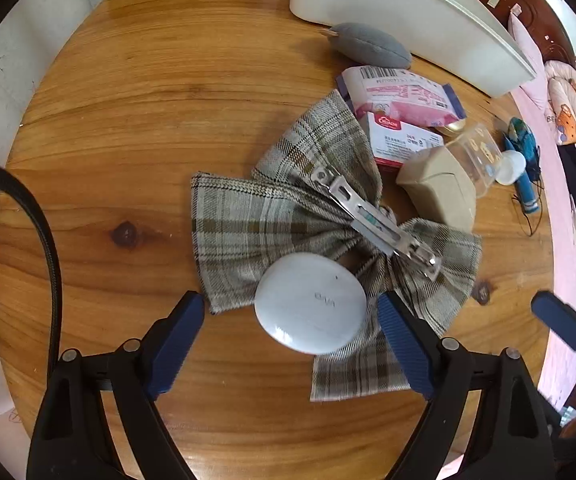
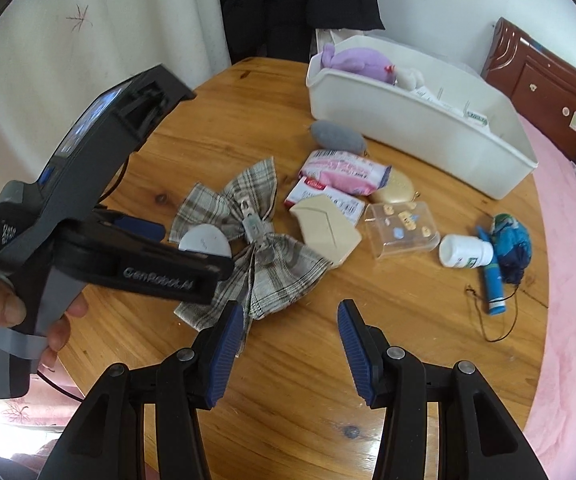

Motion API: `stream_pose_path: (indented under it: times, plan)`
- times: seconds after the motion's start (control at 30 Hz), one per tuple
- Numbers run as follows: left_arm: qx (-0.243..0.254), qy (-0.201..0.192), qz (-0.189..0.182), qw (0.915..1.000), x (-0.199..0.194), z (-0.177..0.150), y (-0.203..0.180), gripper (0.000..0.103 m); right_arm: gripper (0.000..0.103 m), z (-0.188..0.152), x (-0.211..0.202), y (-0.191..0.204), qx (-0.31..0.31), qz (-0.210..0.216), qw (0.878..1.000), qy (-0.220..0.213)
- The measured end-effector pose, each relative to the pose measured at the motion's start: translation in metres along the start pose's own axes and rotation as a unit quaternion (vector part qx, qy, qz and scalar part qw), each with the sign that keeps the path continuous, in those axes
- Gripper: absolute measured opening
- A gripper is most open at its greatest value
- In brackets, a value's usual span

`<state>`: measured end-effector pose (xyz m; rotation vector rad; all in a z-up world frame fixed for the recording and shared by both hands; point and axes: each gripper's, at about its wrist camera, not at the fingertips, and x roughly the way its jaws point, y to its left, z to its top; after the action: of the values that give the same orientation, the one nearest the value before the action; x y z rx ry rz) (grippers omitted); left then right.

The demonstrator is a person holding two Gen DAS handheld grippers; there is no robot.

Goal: Organize objects
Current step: 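Withdraw both grippers from the tray toward the plaid bow and earbud case, then grasp the white earbud case with the left gripper while the right grasps the plaid bow clip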

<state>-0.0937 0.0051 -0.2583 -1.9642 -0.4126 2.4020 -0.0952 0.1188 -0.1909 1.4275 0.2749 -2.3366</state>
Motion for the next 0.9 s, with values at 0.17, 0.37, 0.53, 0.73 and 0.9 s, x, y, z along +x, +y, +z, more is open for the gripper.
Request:
stream_pose_path:
  times: [0.17,0.37,0.53,0.73,0.9]
  plan:
    - [0.011,-0.014,0.028,0.9995,-0.001,-0.002,-0.002,0.089,0.050,-0.002,0.010,0.000,0.006,0.005,1.000,0.006]
    - [0.014,-0.027,0.055,0.9980,-0.005,-0.013,0.006,0.084,0.050,0.002,0.016,0.005,-0.006,0.009,1.000,0.001]
    - [0.023,-0.041,0.062,0.9970,-0.011,-0.024,0.014,0.073,0.050,0.011,0.023,0.013,-0.026,0.016,1.000,-0.002]
    - [0.001,-0.051,0.051,0.9974,-0.016,-0.033,0.028,0.072,0.050,0.023,0.039,0.024,-0.051,0.017,0.999,-0.003]
    - [-0.004,-0.059,0.039,0.9975,-0.022,-0.044,0.042,0.072,0.050,0.033,0.054,0.031,-0.063,0.023,0.998,0.002]
